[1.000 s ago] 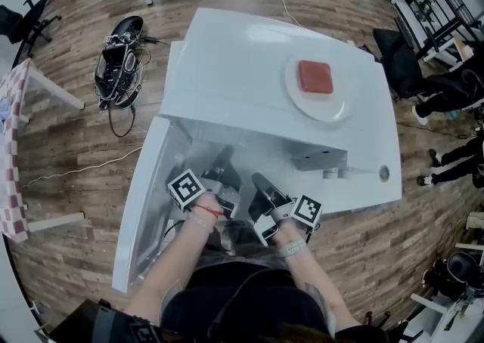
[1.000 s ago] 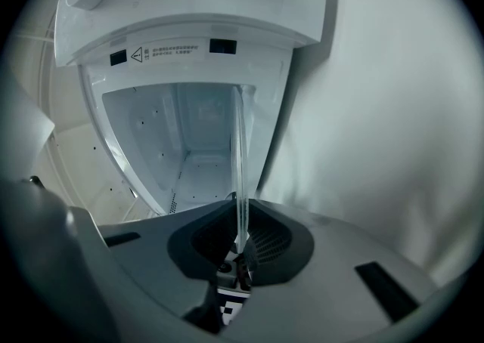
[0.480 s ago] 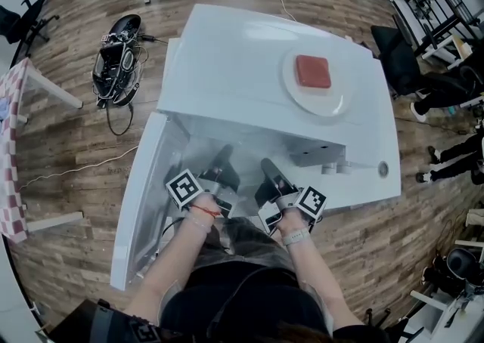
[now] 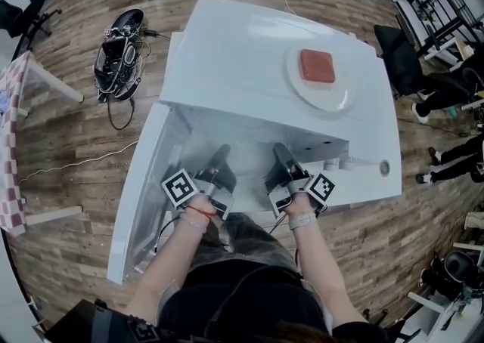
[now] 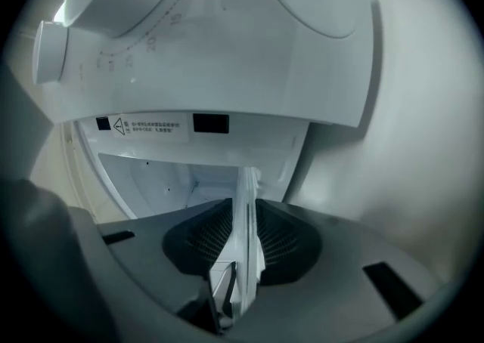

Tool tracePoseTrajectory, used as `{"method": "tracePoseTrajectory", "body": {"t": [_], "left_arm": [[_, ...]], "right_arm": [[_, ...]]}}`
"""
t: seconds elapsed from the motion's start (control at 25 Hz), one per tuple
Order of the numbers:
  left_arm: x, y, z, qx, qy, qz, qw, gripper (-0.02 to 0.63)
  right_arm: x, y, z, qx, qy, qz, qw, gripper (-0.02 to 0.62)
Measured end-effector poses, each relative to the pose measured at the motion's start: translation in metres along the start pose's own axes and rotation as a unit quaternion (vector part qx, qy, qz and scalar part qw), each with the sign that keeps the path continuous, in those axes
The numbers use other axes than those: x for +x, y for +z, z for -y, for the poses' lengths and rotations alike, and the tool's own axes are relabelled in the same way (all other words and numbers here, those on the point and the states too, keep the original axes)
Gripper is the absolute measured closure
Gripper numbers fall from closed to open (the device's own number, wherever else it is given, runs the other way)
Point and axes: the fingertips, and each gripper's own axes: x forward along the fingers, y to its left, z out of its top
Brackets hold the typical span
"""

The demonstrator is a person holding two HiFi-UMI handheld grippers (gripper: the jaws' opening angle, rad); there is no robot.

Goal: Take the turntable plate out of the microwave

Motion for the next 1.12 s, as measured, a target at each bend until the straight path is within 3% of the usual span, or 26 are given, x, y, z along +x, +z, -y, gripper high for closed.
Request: {"method": "tracePoseTrajectory", "body": {"t": [0.28, 0.44, 0.8, 1.12], "left_arm": [[-0.009, -0.005, 0.0, 0.004, 0.0, -0.003, 1.0, 0.574], [-0.013, -0.007, -0.001, 0.001, 0.001, 0.003, 1.0, 0.574], [-0.025, -0.016, 0.008, 0.012, -0.02, 0.01, 0.9997, 0.575], [-0.046, -0.031, 0.019, 0.005, -0.028, 0.0, 0.9996, 0.575]], "right_arm": [[-0.002, -0.004, 0.007, -0.006, -0.006, -0.006, 1.0, 0.538], [-0.004, -0.006, 0.002, 0.002, 0.016, -0.006, 1.0, 0.551], [-0.016, -0.011, -0.011, -0.008, 0.061, -0.02, 0.998, 0.554], [-0.041, -0.027, -0.022, -0.02, 0.076, -0.02, 0.997, 0.554]]}}
